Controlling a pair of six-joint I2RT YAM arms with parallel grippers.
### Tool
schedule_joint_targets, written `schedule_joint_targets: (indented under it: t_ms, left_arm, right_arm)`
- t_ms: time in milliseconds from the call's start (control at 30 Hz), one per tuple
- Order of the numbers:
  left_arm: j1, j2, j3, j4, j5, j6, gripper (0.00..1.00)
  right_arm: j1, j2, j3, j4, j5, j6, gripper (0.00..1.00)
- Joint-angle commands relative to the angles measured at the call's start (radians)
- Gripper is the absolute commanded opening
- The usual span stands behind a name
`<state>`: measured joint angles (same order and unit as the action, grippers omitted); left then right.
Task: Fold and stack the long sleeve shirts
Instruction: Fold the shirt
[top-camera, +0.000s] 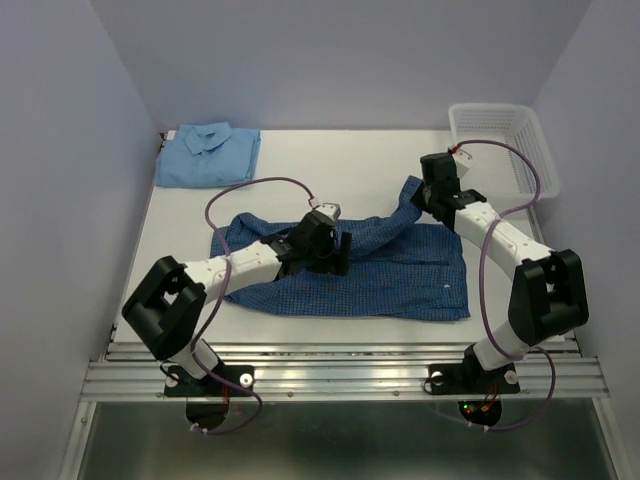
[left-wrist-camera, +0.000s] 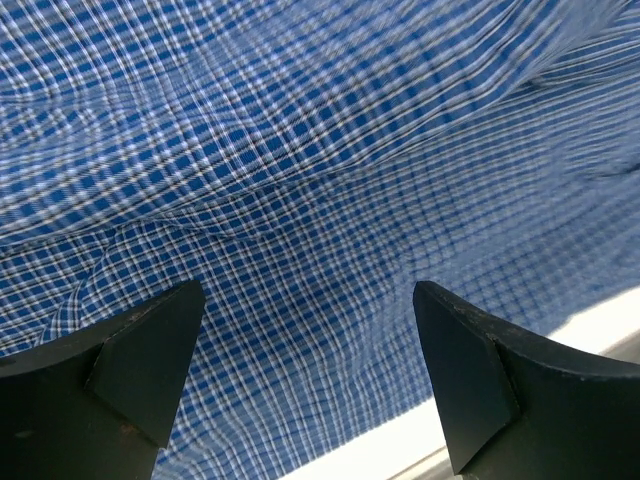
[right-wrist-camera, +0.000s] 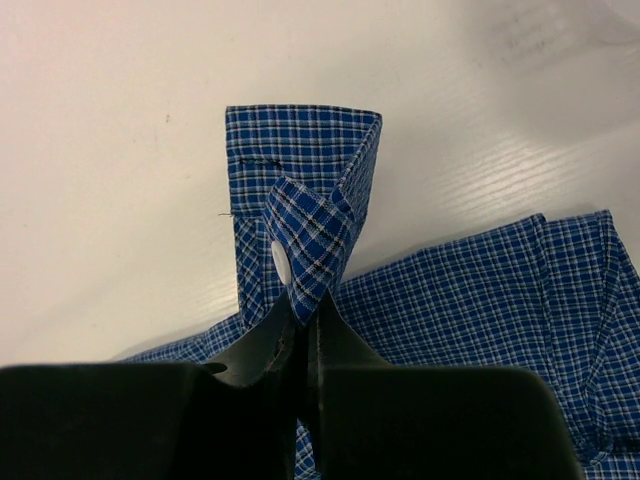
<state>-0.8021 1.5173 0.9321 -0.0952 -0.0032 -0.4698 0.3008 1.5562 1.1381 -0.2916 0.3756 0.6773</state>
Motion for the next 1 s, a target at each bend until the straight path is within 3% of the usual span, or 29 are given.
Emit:
schedule_joint_targets:
  t_ms: [0,367,467,500,533,567,667,967]
  left_arm:
    - [-0.019,0.053,0.074,-0.034,-0.107,0.033,0.98]
    - [-0.019,0.213,0.203,-0.077,-0.247,0.017,0.8]
    - [-0.019,0.219,0.198,-0.081,-0.258,0.011,0.62]
    - [-0.019,0.219,0.198,-0.084,-0.259,0.011,0.51]
    - [-0.019,0.219,0.198,-0.086,-0.264,0.011,0.34]
    - [-0.019,0.219,0.2,-0.092,-0.265,0.01,0.32]
    - [-0.019,0.225,0.203,-0.098,-0.273,0.005,0.0]
    - [-0.04,0.064,0.166,-0.164,-0.199,-0.039,0.0]
  right_arm:
    - [0.0,0.01,0.061,0.022,0.048,-0.013,0.01]
    - [0.0,0.001,0.046,0.02,0.016,-0.024,0.01]
    - [0.0,-0.007,0.038,0.02,0.011,-0.028,0.01]
    - [0.0,-0.008,0.037,0.019,0.014,-0.031,0.01]
    - [0.0,-0.01,0.035,0.02,0.014,-0.035,0.01]
    - [0.0,-0.013,0.034,0.02,0.014,-0.033,0.01]
    - [0.0,-0.018,0.032,0.022,0.008,-0.033,0.01]
    - [0.0,-0.088,0.035,0.019,0.032,-0.059,0.01]
